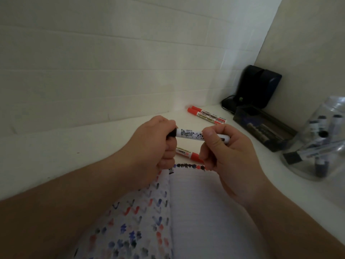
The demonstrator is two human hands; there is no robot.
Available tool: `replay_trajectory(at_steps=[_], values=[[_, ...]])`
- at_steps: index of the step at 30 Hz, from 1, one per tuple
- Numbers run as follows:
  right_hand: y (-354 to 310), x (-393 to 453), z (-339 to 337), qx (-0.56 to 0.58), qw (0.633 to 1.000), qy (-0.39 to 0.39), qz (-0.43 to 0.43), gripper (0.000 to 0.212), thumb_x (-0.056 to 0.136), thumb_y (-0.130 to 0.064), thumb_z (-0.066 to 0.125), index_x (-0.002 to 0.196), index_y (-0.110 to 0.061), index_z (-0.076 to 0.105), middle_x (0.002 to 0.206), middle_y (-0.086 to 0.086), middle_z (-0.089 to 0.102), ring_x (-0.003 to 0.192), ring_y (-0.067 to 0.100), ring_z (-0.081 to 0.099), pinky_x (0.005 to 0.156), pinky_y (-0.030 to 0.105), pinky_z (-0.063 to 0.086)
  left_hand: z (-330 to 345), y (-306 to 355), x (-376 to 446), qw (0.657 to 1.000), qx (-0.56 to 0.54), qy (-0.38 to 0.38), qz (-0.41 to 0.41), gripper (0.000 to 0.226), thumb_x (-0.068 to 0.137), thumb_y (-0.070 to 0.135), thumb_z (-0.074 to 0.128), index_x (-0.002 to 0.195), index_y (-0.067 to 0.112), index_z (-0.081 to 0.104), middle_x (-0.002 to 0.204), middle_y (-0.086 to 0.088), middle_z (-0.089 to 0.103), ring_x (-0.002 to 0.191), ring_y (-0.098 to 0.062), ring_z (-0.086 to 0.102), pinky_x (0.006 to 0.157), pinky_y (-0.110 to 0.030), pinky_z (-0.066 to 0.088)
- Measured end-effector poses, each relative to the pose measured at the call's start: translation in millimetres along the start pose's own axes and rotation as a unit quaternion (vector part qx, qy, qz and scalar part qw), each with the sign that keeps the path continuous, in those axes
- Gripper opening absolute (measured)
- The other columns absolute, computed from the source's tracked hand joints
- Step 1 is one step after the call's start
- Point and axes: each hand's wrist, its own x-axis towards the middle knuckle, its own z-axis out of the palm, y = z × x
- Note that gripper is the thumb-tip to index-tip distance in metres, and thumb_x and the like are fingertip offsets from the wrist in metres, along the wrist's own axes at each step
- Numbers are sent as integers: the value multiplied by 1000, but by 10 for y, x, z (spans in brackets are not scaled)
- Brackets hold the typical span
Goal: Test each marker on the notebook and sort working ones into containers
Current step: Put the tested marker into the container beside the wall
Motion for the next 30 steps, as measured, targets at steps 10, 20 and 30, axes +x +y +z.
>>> replay_trajectory(at_steps=[10, 20, 30], values=[[-164, -25, 57, 90, 994, 19, 62, 24, 97, -33, 65, 97, -9, 61, 53, 11, 57, 37, 17, 42, 39, 24, 36, 88, 78, -39, 991, 57, 0, 124, 25, 111, 21, 39, 87, 13, 36, 52, 2, 29, 44, -11, 18, 42, -23, 20], [-376, -348, -373, 136, 964, 65, 217, 28, 105, -38, 59, 88, -16, 66, 53, 5, 48, 40, 13, 35, 36, 21, 27, 565, 170, -507, 911, 359, -22, 200, 15, 104, 36, 52, 95, 24, 50, 66, 6, 53, 46, -2, 46, 48, -20, 40], [-429, -2081, -1851, 170, 924, 279, 199, 27, 101, -22, 48, 84, -4, 59, 49, 16, 40, 28, 18, 23, 36, 17, 16, 2254, -481, -1020, 941, 259, -215, -25, 16, 102, 28, 49, 110, 14, 48, 77, -4, 50, 60, -12, 41, 53, -28, 34]])
